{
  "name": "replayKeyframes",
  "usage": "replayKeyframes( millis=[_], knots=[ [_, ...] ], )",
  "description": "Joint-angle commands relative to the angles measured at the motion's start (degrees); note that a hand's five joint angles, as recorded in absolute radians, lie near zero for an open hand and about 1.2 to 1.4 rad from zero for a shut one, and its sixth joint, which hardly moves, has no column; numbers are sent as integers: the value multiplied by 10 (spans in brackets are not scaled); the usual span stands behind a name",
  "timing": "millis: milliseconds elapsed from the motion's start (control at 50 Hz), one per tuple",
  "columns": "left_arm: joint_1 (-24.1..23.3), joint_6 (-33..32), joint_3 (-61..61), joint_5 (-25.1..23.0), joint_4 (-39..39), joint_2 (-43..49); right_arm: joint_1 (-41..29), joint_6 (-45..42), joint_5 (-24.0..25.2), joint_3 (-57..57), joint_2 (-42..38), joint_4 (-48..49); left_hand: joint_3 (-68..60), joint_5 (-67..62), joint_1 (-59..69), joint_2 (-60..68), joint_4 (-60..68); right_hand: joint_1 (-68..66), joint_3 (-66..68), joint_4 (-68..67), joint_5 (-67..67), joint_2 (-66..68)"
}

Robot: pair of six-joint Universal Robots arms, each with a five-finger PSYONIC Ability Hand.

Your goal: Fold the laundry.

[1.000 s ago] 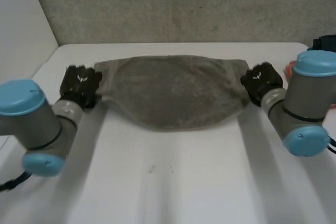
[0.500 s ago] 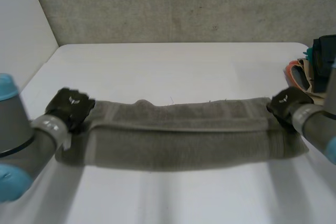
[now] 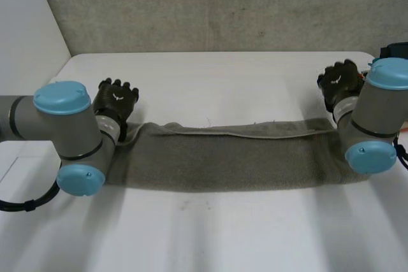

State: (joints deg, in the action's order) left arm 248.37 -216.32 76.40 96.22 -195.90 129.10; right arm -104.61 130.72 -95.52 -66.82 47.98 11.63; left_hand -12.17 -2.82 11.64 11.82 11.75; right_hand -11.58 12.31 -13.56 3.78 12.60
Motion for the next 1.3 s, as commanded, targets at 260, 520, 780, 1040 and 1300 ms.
replayKeyframes(
  millis=[260,520,780,1040,1300],
  knots=[
    [-28,81,169,-8,6,-156,14,171,109,-131,177,-134,22,28,-16,-18,-18,16,-23,36,-38,-26],
    [-2,84,197,-19,-1,-147,82,133,125,-280,177,-101,22,28,-16,-18,-18,-79,72,-59,57,69],
    [-7,86,208,-18,-1,-149,136,73,115,-310,130,-11,22,28,-16,-18,-18,-684,677,-664,662,674],
    [0,86,227,-18,0,-196,198,-43,78,-329,193,27,22,28,-16,-18,-18,-684,677,-664,662,674],
    [43,90,236,-17,0,-248,-120,23,146,-251,218,153,22,28,-16,-18,-18,-684,677,-664,662,674]
  ],
)
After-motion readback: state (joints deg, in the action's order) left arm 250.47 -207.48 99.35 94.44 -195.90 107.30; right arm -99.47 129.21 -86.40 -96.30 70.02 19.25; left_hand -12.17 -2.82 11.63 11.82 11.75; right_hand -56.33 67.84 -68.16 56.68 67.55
